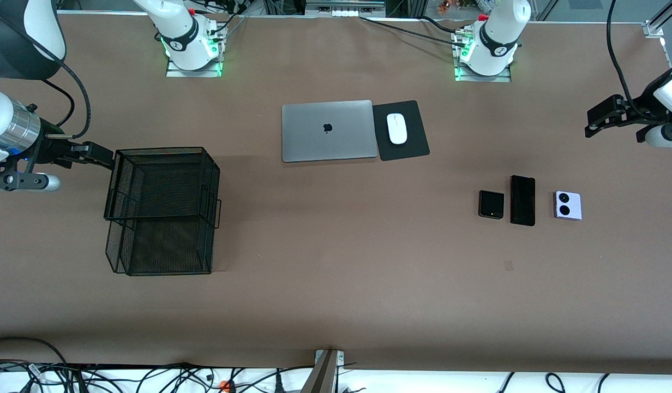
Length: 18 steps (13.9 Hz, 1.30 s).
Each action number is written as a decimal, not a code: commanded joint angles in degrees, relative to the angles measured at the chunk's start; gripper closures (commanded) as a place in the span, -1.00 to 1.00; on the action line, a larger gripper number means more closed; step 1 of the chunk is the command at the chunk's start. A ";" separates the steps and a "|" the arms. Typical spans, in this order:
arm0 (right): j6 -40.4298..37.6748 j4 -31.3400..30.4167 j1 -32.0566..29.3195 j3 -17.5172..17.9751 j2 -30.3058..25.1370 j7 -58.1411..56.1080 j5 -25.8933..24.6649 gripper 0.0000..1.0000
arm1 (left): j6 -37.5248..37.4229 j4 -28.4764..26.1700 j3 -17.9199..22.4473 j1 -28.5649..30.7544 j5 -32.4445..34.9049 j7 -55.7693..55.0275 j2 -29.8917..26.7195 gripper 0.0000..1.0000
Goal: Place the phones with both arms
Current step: 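Reach the left gripper down to the small black flip phone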
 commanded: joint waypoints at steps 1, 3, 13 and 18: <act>-1.24 1.04 -0.68 0.40 0.13 -0.55 0.32 -1.00 | -0.25 -0.83 0.40 -0.04 -1.46 1.29 -0.69 -1.00; -1.24 1.13 -0.68 0.31 0.04 -0.63 0.14 -1.00 | -0.34 -0.83 0.40 -0.04 -1.46 1.29 -0.69 -1.00; -1.24 1.04 -0.68 0.31 0.04 -0.55 0.23 -1.00 | 3.25 -3.55 0.23 -0.13 -0.40 1.90 6.93 -1.00; -1.32 1.04 -0.68 0.31 0.04 -0.46 0.23 -1.00 | 14.92 -5.48 0.31 -0.04 -0.32 4.10 16.52 -1.00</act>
